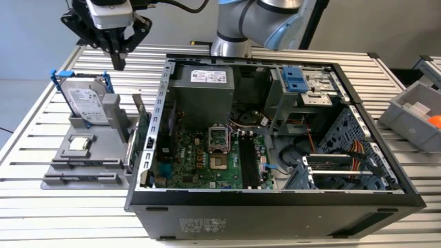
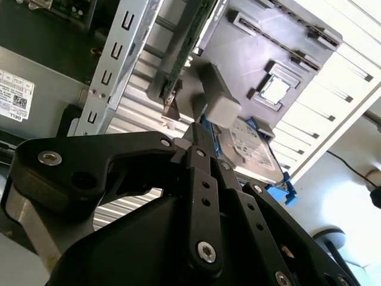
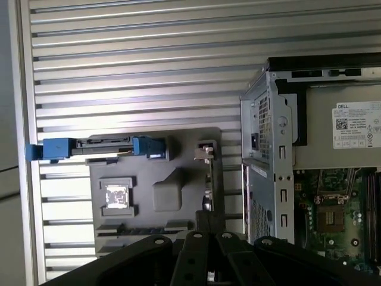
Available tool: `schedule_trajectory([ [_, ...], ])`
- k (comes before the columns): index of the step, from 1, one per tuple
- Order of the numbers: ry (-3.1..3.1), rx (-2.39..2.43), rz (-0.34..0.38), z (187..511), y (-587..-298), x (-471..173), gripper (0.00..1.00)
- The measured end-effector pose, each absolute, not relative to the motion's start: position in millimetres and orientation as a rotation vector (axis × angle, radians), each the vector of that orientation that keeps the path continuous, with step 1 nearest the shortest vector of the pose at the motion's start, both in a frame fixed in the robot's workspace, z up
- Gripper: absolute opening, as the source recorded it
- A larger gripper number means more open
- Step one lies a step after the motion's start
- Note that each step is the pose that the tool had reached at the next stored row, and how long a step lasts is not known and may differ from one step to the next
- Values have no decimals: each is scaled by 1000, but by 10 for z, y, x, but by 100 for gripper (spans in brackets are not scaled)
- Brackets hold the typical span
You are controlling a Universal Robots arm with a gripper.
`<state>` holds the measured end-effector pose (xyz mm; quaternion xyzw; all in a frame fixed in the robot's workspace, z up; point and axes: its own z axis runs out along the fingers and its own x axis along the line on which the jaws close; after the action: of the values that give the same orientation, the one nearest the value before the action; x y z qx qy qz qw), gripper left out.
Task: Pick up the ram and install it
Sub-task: 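Reach for the ram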
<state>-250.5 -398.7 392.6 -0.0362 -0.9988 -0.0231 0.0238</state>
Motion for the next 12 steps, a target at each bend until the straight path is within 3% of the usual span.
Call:
schedule_trajectory([
  [12, -3088, -106, -72, 3926, -3987, -2722, 0],
])
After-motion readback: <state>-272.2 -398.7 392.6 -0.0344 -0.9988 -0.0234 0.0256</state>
